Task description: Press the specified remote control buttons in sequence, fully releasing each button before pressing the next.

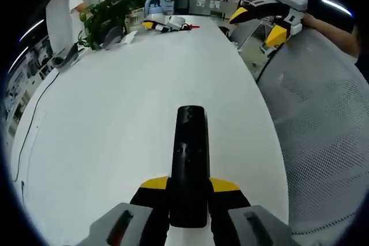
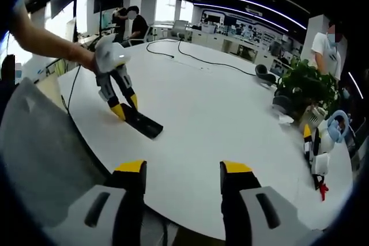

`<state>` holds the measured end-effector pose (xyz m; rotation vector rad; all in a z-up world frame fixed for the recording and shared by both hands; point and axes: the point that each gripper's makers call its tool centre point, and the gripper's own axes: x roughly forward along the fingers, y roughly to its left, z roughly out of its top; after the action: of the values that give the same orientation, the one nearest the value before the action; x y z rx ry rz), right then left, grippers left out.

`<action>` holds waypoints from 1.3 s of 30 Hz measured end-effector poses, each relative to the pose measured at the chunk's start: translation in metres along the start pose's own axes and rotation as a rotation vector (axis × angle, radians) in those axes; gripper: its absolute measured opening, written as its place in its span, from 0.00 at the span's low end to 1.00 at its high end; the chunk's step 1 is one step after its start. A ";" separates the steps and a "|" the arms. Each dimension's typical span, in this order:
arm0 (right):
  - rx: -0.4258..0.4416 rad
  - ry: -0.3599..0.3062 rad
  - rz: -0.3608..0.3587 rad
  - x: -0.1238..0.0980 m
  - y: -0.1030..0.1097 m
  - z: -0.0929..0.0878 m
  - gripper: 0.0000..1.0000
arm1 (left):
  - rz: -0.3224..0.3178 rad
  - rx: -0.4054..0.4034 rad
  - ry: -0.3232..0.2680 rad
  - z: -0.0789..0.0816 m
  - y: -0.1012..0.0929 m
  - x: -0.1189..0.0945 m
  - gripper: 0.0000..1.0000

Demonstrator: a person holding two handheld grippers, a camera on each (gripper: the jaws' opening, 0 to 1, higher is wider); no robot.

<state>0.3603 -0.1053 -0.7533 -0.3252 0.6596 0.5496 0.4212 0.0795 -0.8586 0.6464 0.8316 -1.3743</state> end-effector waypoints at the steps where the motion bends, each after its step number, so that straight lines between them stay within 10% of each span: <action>1: -0.001 0.000 -0.001 0.000 0.000 0.000 0.52 | 0.000 -0.002 -0.002 0.000 -0.001 0.000 0.25; 39: 0.001 -0.002 0.010 0.000 0.003 0.000 0.52 | -0.033 0.014 -0.008 -0.004 -0.031 -0.001 0.25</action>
<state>0.3590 -0.1029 -0.7536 -0.3205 0.6603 0.5594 0.3904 0.0797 -0.8579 0.6404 0.8303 -1.4130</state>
